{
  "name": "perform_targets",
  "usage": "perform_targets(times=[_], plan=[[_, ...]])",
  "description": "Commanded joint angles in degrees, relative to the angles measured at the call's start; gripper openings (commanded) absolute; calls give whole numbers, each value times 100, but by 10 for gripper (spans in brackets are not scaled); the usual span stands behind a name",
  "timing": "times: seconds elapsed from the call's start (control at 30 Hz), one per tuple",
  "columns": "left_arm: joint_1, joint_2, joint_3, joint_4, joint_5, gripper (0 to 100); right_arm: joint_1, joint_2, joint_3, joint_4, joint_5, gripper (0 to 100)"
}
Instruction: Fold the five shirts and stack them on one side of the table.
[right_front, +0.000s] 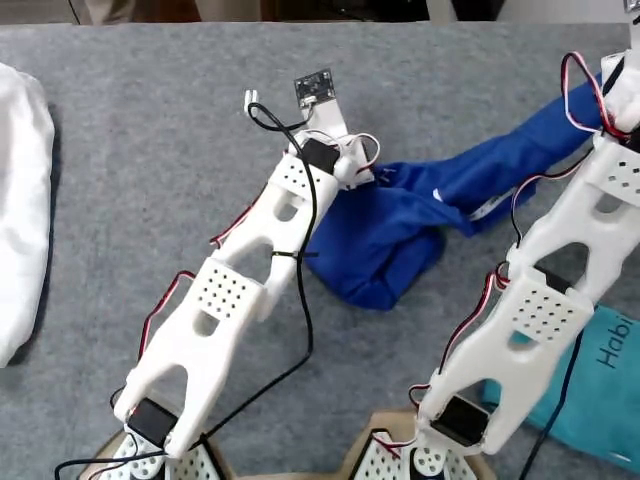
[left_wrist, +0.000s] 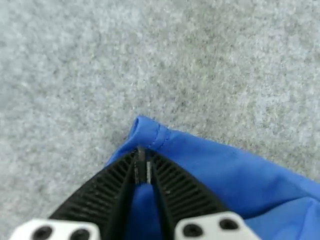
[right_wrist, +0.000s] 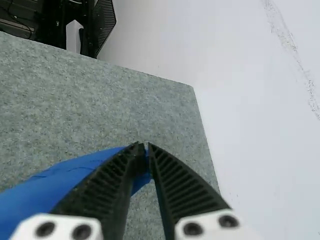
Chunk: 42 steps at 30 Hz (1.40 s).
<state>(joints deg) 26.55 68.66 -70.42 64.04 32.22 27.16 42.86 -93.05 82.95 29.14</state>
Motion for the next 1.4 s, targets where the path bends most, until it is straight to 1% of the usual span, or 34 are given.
perform_targets(times=[0.0,0.1,0.23,0.3,0.37,0.47,0.6,0.67,0.77,0.9,0.97,1.03,1.23,1.37], plan=[[9,-127,-185,0,-44,19,-215,-154,-251,9,44,5],[0,-127,-712,237,-70,19,-488,-215,-251,158,35,5],[-141,-127,-1925,976,-79,19,-945,-409,-251,440,-53,5],[-316,-136,-2593,1371,-79,19,-1130,-602,-251,607,-290,5],[-519,-347,-2549,1512,-62,19,-1305,-848,-251,782,-536,5],[-818,-1086,-2549,1916,-53,19,-1437,-1103,-251,844,-677,5],[-853,-1235,-2303,2040,-53,19,-1613,-1305,-242,923,-642,5],[-695,-1156,-1846,1916,-53,21,-1613,-1253,-242,976,-677,5],[-545,-901,-1064,1451,-53,38,-1516,-1033,-251,1073,-677,5],[-545,-541,-484,607,9,173,-1367,-796,-251,976,-615,5],[-527,-365,-387,299,325,216,-1314,-760,-251,932,-615,5],[-440,-224,-387,123,466,222,-1297,-743,-242,932,-536,5],[-35,-145,-396,79,457,225,-1305,-505,-242,844,-501,5],[-35,-84,-334,-70,475,219,-1288,-514,-251,844,-492,5]])
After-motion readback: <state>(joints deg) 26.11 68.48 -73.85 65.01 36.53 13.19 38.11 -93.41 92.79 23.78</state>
